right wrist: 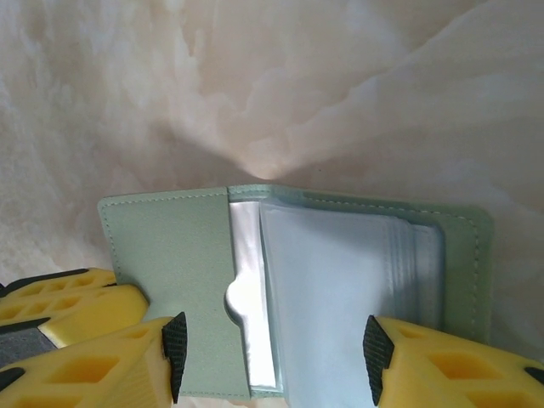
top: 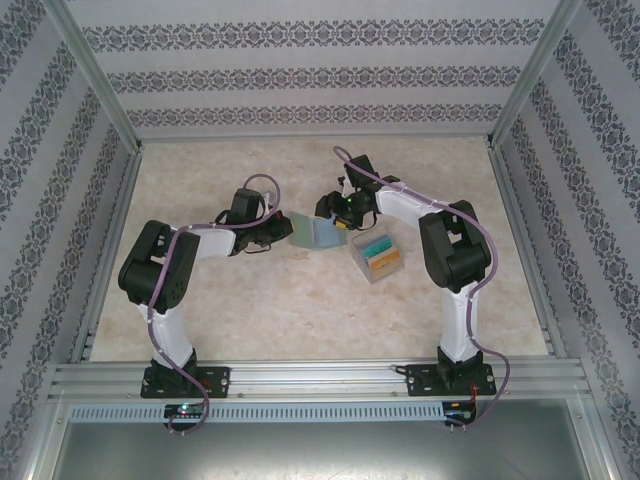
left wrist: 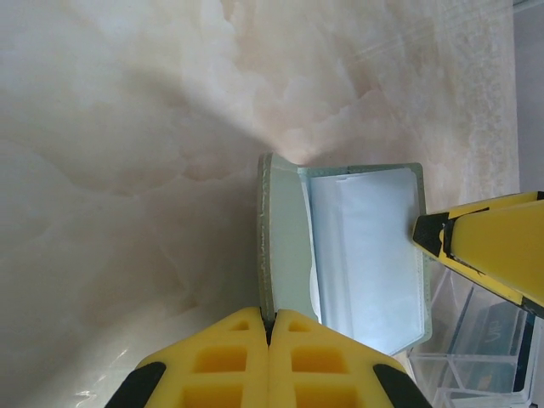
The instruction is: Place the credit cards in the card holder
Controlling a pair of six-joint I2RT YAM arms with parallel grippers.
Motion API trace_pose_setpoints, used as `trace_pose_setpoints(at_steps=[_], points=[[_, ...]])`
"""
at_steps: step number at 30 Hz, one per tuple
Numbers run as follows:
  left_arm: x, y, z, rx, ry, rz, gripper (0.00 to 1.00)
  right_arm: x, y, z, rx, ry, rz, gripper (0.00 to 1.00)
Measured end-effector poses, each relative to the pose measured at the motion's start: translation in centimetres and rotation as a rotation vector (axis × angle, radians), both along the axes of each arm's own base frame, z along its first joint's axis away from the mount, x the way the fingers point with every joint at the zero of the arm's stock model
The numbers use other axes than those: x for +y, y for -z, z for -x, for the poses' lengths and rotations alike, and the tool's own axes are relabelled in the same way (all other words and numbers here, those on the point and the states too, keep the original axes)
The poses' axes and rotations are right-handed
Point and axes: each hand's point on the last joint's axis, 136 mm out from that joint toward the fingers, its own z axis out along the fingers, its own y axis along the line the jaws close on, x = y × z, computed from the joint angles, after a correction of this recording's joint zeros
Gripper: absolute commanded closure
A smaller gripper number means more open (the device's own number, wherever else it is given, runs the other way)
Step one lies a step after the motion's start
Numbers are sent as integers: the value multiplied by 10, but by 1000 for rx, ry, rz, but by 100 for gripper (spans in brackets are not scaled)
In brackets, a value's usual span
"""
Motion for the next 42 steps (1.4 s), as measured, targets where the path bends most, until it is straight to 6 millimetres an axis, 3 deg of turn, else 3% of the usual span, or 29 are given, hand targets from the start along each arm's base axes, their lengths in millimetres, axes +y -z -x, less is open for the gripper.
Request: trace_pose_setpoints(at_steps=[18,36,42], points=[[3,3,0,5,-14,-19,100,-8,8,5,-3,-20,68,38],[3,2,-1,10,-14,-21,100,4,3,8,-8,-48,20,41],[3,1,-2,7,-9,-25,100,18,-7,7,-18,-67,-56,40]])
